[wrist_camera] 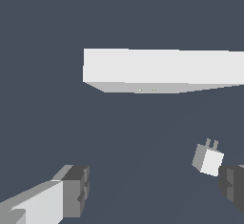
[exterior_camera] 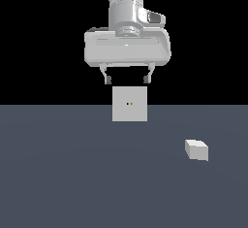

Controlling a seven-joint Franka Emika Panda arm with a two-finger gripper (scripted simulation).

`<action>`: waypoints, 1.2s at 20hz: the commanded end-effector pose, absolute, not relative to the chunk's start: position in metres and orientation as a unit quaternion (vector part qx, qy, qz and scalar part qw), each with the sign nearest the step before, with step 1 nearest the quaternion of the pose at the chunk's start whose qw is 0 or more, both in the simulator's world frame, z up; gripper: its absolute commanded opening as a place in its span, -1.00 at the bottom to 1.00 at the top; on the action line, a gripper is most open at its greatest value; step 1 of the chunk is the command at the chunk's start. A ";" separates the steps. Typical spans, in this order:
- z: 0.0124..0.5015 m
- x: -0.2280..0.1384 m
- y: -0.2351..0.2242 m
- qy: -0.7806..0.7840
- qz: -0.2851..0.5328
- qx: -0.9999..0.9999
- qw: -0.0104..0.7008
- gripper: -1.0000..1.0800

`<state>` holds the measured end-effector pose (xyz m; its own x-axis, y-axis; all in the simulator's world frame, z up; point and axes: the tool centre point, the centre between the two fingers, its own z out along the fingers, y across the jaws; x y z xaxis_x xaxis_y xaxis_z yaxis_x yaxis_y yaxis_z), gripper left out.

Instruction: Plug the charger into the wall socket.

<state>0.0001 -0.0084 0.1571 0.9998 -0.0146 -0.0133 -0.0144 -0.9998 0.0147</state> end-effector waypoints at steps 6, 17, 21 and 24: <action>0.156 -0.001 -0.011 -0.010 -0.003 1.000 0.008 0.92; 0.142 -0.012 -0.033 -0.032 0.032 0.999 0.012 0.92; 0.134 -0.018 -0.046 -0.045 0.054 0.997 0.014 0.92; 0.127 -0.023 -0.057 -0.056 0.072 0.996 0.016 0.92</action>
